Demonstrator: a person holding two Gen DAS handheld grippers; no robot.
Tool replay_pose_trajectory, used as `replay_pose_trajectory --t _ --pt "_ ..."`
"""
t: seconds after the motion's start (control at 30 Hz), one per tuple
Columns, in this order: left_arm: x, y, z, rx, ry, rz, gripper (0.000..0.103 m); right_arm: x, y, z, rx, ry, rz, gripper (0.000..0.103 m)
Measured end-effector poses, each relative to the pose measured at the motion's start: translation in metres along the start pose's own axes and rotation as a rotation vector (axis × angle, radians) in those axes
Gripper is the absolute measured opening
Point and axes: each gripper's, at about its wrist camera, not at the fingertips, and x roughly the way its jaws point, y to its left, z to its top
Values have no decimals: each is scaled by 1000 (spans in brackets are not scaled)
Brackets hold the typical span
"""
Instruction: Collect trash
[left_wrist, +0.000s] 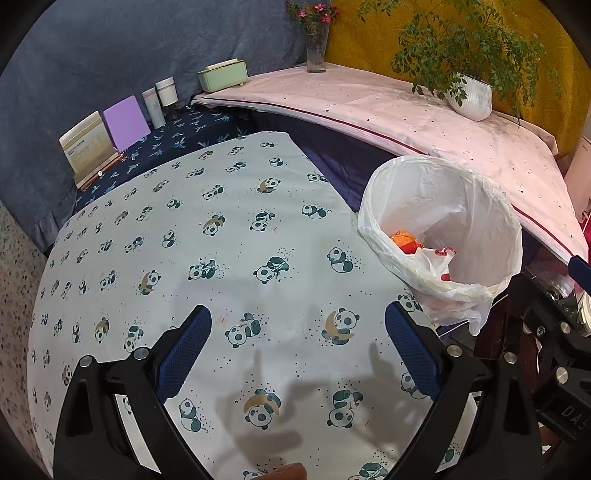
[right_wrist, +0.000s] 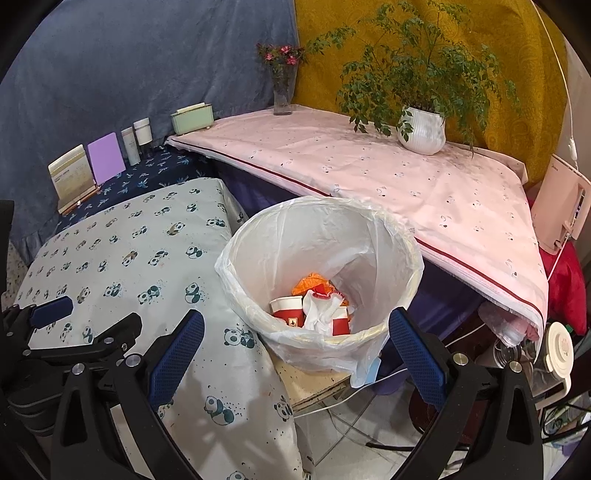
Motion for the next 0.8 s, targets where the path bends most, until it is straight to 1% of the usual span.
replay_pose_trajectory --t 0.8 --pt "2 4 -2 -25 1 1 91 8 -2 -7 -9 24 -28 97"
